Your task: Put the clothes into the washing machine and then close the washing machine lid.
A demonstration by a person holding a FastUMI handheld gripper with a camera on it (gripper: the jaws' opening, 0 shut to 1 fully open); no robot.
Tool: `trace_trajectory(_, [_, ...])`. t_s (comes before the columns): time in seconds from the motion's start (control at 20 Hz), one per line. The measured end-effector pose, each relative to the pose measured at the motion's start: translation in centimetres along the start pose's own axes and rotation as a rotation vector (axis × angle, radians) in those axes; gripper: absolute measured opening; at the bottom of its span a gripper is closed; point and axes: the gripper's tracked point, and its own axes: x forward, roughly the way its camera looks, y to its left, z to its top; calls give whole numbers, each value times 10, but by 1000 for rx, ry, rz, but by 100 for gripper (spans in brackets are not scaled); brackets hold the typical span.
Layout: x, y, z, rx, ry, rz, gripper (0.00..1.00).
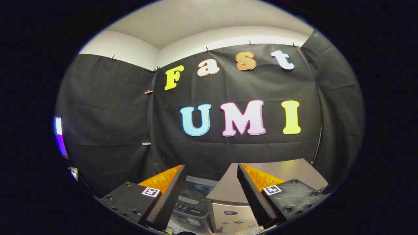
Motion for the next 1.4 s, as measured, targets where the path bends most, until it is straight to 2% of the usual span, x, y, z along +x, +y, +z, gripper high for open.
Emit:
trace_trajectory(0.35, [-54,-39,9,26,-100,-138,98])
trace_trajectory(0.6, [-77,-54,8,-47,-138,-203,98])
trace_trajectory(1.4, [-89,-74,8,-32,-139,-247,98])
